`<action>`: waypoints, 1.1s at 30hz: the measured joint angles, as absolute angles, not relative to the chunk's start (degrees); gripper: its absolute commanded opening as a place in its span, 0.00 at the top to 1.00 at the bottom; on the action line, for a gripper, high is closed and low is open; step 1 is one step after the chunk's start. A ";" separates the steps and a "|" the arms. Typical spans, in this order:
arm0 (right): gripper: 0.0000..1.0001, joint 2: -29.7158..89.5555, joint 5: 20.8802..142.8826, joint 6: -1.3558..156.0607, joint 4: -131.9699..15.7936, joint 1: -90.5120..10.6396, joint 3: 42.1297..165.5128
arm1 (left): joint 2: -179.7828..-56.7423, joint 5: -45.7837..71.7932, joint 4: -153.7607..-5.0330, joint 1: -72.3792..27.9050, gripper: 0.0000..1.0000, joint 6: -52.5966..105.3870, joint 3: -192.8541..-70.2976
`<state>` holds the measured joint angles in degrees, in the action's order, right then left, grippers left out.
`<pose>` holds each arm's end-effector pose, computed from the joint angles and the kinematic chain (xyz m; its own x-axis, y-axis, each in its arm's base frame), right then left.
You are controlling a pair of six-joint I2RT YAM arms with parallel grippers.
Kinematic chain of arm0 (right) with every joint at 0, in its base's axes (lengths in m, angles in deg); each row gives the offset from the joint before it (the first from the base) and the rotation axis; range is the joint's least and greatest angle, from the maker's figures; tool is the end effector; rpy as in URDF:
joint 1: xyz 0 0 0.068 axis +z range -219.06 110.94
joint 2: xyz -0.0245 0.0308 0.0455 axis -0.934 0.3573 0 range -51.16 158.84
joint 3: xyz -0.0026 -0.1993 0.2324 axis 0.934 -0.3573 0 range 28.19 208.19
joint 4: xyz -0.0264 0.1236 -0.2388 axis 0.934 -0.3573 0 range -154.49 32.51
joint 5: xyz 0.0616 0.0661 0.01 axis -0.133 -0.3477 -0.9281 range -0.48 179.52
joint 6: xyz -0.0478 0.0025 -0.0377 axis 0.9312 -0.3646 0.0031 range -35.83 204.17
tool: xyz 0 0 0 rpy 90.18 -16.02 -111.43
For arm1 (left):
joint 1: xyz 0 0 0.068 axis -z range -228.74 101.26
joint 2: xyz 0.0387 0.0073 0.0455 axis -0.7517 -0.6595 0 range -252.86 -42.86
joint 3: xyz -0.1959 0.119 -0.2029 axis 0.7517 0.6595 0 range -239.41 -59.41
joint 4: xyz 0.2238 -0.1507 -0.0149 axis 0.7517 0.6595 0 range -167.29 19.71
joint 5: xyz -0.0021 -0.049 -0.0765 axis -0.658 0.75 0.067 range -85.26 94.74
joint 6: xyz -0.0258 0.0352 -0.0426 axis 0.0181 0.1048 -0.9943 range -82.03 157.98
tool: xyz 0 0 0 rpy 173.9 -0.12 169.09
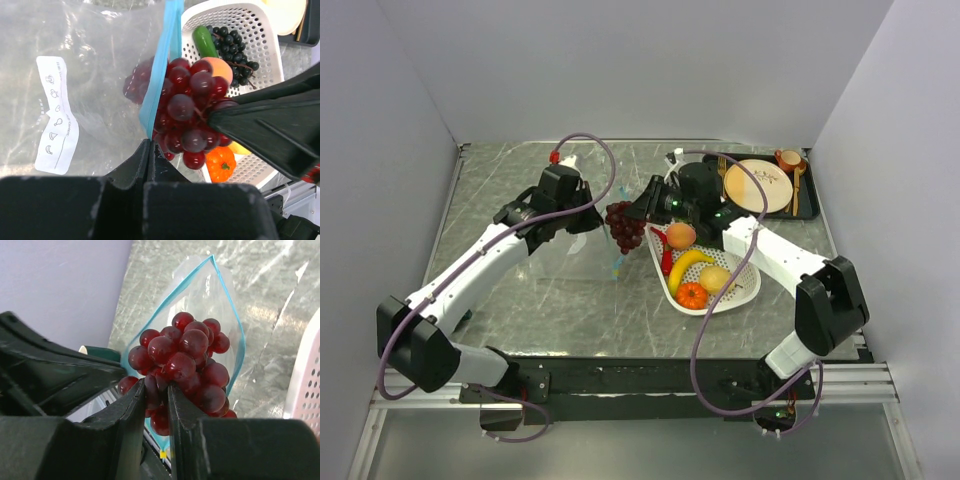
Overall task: Place the food in the zip-top bag and seal the zipper
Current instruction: Place the fake fruit in the zipper food storage bag.
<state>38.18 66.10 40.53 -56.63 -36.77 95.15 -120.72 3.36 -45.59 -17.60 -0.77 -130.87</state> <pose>0.3135 0.2196 0.3280 -0.7784 0.2571 -0.5727 -0.3672 0.5536 0.7475 0.2666 -0.1596 0.3627 -0.7253 -0.2929 -0.6230 0.0599 0.8747 -0.4809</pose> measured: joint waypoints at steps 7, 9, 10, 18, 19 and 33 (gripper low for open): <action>0.93 41.72 65.77 40.51 -59.91 -36.66 97.57 | -120.42 3.64 -46.62 -17.60 0.99 -0.88 -130.87; 0.92 43.67 65.49 40.77 -61.46 -36.55 99.58 | -120.42 4.19 -47.10 -17.60 0.99 -0.88 -130.87; 0.92 44.50 65.21 40.97 -61.85 -36.46 100.41 | -120.42 4.62 -47.38 -17.60 0.99 -0.88 -130.87; 0.89 46.53 64.09 40.90 -63.47 -36.09 103.91 | -120.42 6.96 -47.95 -17.60 0.99 -1.01 -130.85; 0.89 46.55 63.96 40.64 -63.25 -36.09 104.00 | -120.42 6.94 -47.97 -17.60 0.99 -1.14 -130.76; 0.59 51.69 60.38 35.17 -61.00 -36.03 104.11 | -120.31 8.49 -47.88 -17.58 0.99 -3.11 -127.55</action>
<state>51.69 60.38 35.17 -61.00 -36.03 104.11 -120.31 8.49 -47.88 -17.58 -3.11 -127.55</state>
